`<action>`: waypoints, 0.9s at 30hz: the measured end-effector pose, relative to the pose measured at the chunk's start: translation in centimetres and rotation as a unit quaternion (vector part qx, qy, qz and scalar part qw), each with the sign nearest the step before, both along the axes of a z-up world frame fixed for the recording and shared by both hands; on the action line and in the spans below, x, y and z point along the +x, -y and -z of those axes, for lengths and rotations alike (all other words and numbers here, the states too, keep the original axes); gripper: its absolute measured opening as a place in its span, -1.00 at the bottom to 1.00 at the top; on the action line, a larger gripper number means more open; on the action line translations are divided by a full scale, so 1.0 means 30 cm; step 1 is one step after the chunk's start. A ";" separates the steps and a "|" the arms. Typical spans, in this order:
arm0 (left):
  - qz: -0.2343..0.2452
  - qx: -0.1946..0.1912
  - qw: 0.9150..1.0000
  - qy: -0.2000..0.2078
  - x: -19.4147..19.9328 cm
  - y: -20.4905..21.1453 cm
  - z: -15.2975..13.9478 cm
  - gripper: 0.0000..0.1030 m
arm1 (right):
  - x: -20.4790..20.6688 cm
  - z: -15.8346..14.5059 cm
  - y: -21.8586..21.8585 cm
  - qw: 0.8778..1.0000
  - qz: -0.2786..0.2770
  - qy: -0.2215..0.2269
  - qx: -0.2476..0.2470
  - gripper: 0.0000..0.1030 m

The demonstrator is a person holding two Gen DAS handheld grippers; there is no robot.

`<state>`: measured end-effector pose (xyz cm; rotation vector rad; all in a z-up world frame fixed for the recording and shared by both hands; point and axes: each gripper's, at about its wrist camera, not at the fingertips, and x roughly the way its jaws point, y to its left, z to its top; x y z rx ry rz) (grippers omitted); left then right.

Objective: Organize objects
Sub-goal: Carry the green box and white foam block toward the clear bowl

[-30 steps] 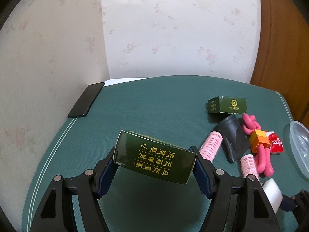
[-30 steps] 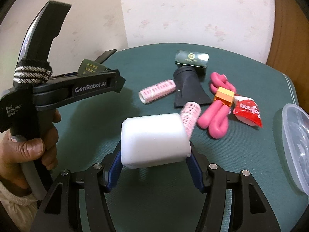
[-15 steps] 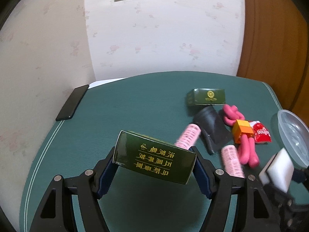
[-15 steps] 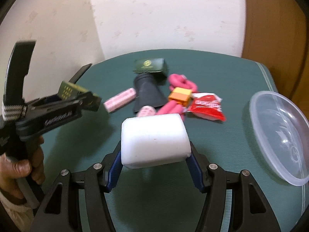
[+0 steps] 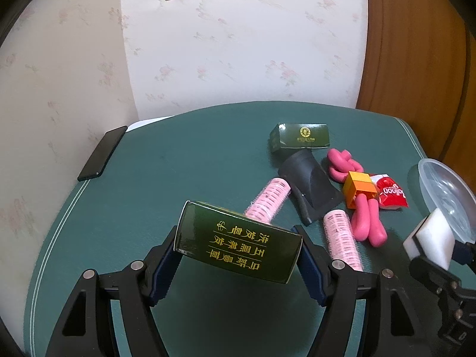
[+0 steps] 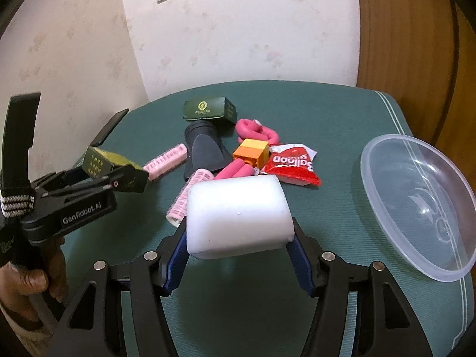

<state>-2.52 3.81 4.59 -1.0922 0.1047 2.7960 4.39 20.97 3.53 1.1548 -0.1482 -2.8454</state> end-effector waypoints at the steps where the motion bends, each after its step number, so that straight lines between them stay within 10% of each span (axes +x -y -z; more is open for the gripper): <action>1: 0.000 0.001 1.000 0.001 0.003 -0.004 0.001 0.45 | 0.001 -0.002 -0.005 1.000 0.001 -0.001 0.000 0.20; 27: 0.033 -0.001 0.999 0.009 0.063 -0.167 -0.002 0.45 | 0.064 -0.046 -0.214 0.997 0.061 -0.030 -0.027 0.20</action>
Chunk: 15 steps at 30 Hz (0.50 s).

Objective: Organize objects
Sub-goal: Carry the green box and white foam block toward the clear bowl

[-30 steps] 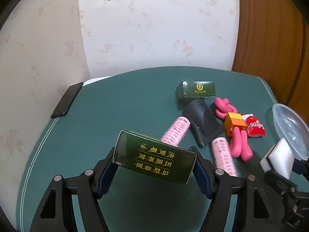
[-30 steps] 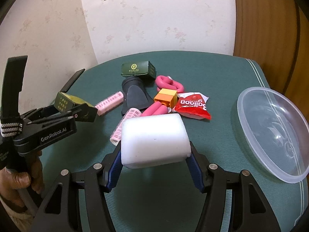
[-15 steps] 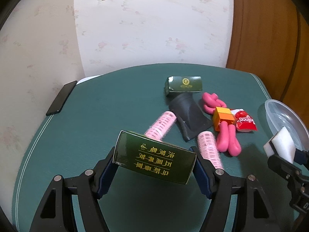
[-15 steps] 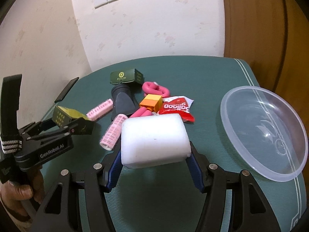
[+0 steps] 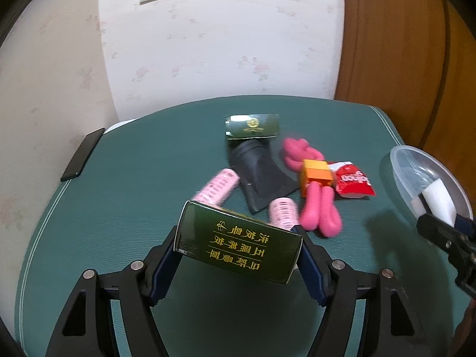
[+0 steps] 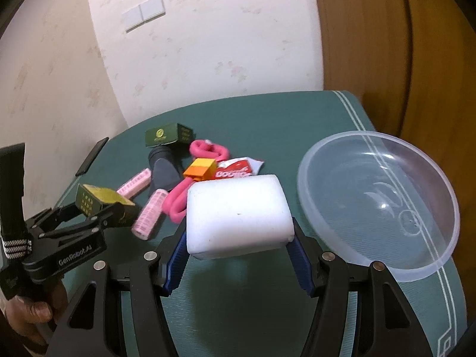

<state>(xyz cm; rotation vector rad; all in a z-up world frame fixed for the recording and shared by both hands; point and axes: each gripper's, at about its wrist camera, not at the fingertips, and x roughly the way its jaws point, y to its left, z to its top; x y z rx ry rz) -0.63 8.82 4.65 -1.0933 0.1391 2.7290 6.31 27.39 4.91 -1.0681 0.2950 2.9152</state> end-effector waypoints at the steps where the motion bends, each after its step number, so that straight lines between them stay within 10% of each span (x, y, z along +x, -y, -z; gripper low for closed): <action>1: 0.003 -0.002 1.000 -0.002 0.003 -0.013 -0.002 0.45 | 0.001 -0.001 -0.010 1.000 0.003 -0.001 -0.001 0.20; 15: 0.023 -0.013 0.999 -0.026 0.026 -0.144 -0.074 0.45 | 0.033 -0.026 -0.264 0.997 0.072 -0.019 -0.016 0.20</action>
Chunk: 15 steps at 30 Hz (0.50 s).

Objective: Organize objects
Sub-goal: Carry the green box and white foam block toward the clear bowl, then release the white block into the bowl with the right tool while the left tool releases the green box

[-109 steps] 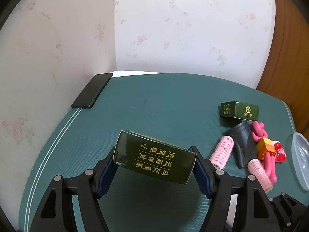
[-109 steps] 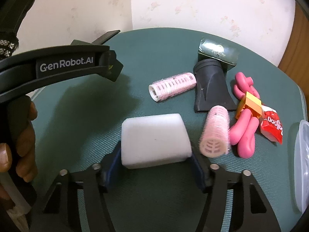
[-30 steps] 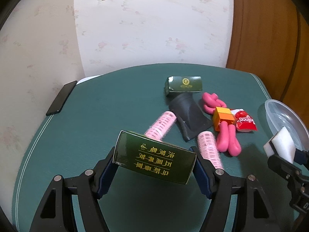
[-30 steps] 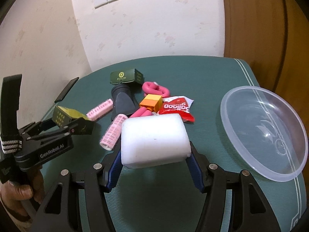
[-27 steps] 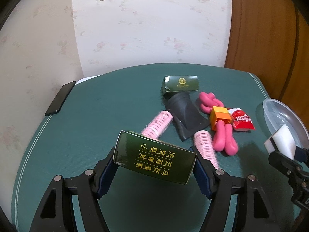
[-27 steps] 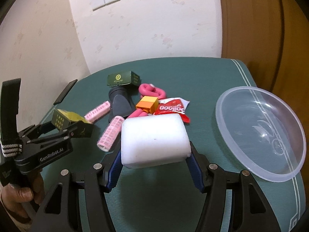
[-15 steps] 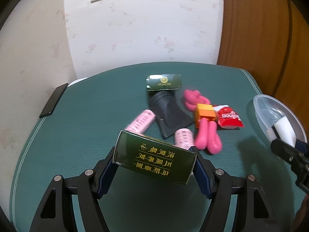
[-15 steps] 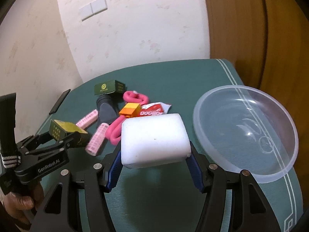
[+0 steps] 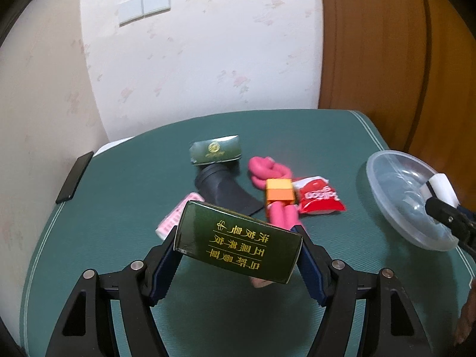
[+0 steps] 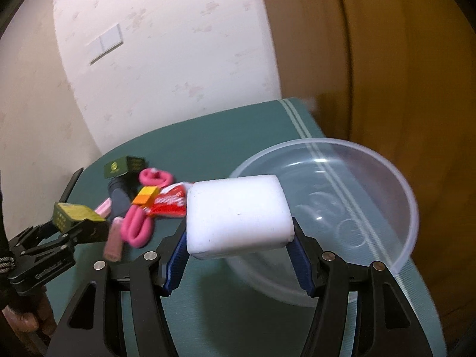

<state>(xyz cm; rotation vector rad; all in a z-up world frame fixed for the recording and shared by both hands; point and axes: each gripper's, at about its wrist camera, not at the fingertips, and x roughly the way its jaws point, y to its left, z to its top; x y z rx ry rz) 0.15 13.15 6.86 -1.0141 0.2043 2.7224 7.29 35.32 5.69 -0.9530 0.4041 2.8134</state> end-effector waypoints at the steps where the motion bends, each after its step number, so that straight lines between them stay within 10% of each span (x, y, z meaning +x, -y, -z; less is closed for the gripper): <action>1: 0.003 0.000 1.000 -0.001 0.001 -0.010 -0.003 0.45 | 0.000 -0.001 -0.010 1.000 0.003 0.000 -0.001 0.20; 15: 0.069 -0.004 0.998 0.002 0.021 -0.229 -0.036 0.45 | -0.007 0.029 -0.190 1.000 0.025 0.014 0.010 0.21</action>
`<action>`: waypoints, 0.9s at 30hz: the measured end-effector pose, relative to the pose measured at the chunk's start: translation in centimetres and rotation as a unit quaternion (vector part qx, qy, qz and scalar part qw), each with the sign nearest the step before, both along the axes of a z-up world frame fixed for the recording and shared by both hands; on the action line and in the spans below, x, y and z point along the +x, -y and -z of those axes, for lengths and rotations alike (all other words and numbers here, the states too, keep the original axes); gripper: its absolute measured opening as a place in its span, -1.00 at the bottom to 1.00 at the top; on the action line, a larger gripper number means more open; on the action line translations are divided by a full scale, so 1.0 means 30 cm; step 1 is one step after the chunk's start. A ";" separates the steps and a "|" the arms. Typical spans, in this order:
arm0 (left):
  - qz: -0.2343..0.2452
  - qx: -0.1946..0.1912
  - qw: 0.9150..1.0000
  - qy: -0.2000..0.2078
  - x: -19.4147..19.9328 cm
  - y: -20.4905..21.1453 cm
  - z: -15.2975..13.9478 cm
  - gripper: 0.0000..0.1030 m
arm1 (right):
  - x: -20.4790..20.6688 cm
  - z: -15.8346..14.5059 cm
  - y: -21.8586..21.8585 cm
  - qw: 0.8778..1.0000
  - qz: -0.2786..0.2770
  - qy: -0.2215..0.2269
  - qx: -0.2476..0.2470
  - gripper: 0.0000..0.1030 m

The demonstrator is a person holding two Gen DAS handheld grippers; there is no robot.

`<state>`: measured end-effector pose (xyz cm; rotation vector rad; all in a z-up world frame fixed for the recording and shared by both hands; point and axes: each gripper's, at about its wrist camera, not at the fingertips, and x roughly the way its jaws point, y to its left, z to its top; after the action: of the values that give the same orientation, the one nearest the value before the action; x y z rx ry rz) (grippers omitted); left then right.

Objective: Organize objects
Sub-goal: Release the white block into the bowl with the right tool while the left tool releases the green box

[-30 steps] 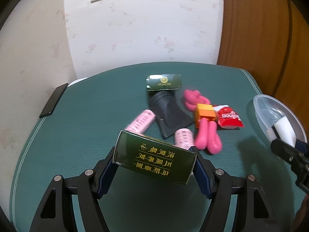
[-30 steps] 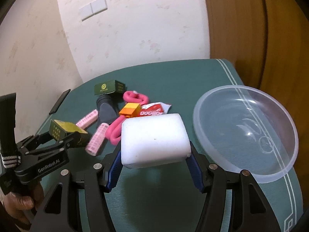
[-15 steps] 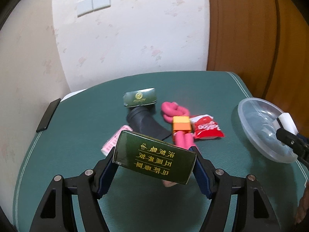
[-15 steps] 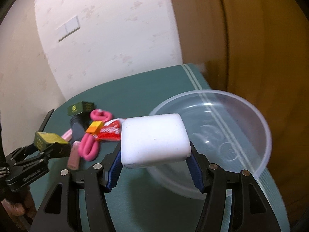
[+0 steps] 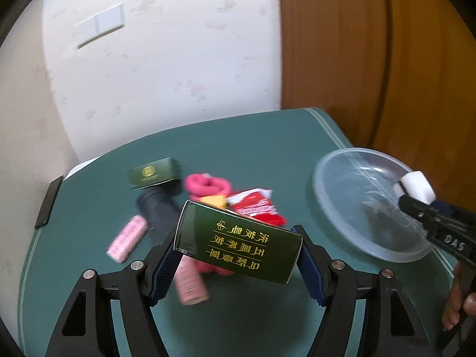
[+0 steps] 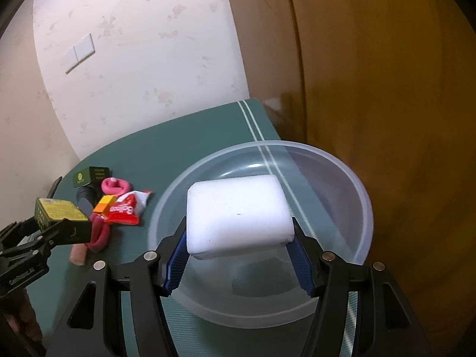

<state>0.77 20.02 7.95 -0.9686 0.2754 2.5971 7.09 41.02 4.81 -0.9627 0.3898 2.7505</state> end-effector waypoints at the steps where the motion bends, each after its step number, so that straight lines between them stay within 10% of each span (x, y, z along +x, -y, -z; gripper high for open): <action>1: 0.008 0.000 1.000 0.001 -0.001 -0.024 -0.001 0.45 | -0.001 0.003 -0.007 1.000 0.000 0.001 0.001 0.21; 27: 0.108 -0.013 0.994 0.005 -0.001 -0.352 0.009 0.46 | 0.009 0.004 -0.111 0.999 0.033 -0.009 0.010 0.21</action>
<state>0.75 30.59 7.68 -0.9060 0.3898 2.3975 7.35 44.34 4.70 -0.9048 0.3896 2.6994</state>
